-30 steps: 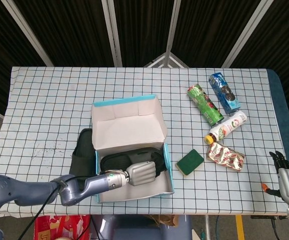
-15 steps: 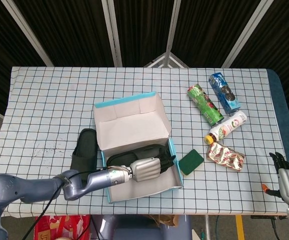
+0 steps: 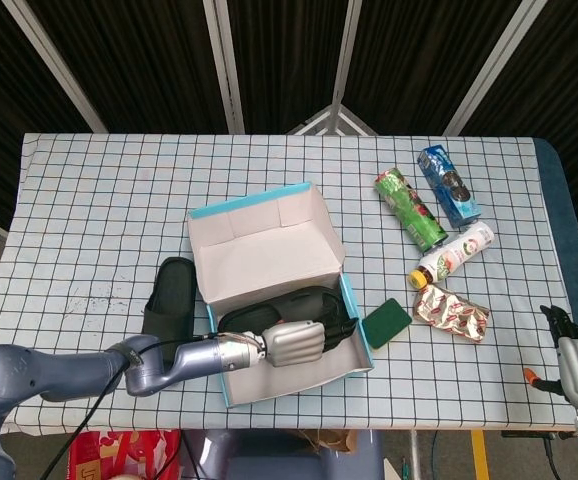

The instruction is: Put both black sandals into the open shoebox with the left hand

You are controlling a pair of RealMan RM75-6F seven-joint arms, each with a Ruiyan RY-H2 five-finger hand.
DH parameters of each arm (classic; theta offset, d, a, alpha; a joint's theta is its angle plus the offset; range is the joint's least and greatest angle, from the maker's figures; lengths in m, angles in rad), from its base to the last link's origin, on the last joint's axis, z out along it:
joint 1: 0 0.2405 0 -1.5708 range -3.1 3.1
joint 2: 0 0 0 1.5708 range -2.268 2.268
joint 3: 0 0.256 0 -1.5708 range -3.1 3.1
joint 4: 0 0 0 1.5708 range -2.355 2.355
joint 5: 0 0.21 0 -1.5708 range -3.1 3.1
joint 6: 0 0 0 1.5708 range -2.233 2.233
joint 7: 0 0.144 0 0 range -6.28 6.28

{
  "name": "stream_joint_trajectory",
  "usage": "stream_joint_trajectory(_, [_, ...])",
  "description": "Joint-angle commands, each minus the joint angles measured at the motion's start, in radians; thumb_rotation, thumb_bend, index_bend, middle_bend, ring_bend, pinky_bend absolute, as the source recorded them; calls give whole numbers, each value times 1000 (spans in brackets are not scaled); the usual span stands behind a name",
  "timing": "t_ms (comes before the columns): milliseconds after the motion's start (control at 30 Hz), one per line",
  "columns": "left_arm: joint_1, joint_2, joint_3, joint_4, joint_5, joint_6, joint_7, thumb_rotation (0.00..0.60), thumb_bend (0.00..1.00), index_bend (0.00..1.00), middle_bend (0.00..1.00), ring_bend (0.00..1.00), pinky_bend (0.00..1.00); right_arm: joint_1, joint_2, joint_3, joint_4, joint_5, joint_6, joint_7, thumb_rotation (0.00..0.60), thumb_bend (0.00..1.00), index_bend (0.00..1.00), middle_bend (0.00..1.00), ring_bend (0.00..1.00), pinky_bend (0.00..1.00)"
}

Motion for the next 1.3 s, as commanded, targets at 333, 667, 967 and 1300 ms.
stream_joint_trajectory(333, [72,177,30,-260,-51,-33,124,600,266,189,41,0,221,1,-1,-1,-5,6,1,-9,600,236,99,101,197,252])
stream_joint_trajectory(667, [260,301,59,-441,-75,228,8,600,352,339,348,240,446,0,-1,-1,-10,11,4,-12,600,235,99,101,197,252])
stream_joint_trajectory(967, [434,308,102,-335,-42,489,-189,600,393,392,442,308,524,2,-3,-3,-15,16,0,-22,600,235,99,100,197,252])
stream_joint_trajectory(1300, [592,259,138,-252,-153,569,-396,600,405,395,445,311,543,5,-2,-3,-16,25,-6,-24,600,235,99,101,197,252])
